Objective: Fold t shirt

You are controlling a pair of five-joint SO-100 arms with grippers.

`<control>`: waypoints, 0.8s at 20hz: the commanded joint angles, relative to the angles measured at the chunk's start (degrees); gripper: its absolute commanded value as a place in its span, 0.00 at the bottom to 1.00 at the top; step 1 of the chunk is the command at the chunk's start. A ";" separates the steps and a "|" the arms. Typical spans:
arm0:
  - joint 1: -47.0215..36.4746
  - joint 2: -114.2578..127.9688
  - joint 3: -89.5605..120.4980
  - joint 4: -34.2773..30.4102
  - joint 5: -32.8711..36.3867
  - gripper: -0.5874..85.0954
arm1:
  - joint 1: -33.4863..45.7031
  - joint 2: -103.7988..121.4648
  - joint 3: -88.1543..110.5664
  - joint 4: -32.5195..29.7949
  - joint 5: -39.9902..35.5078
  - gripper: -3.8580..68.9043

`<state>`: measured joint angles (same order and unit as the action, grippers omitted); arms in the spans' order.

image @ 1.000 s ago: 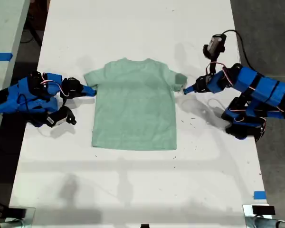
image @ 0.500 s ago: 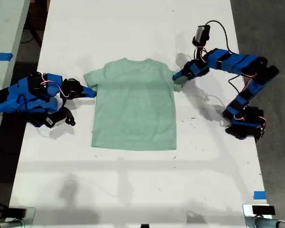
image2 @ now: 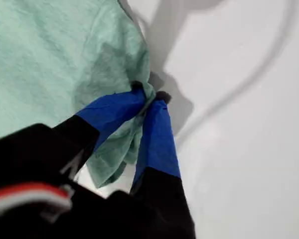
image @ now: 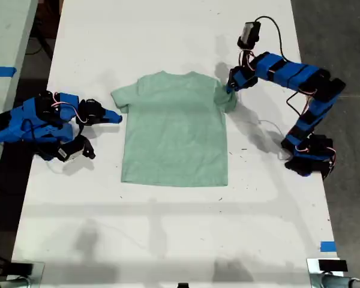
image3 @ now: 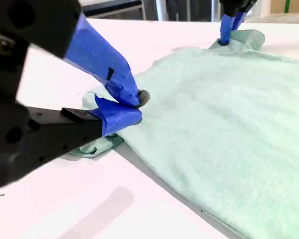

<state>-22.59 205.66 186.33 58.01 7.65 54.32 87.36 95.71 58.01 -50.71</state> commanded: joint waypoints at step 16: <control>0.97 0.35 2.29 -0.18 -0.88 0.00 | -29.44 -11.87 -37.97 8.35 2.20 0.57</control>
<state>-22.06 205.66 186.33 58.01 7.65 25.40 70.93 63.81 63.98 -47.29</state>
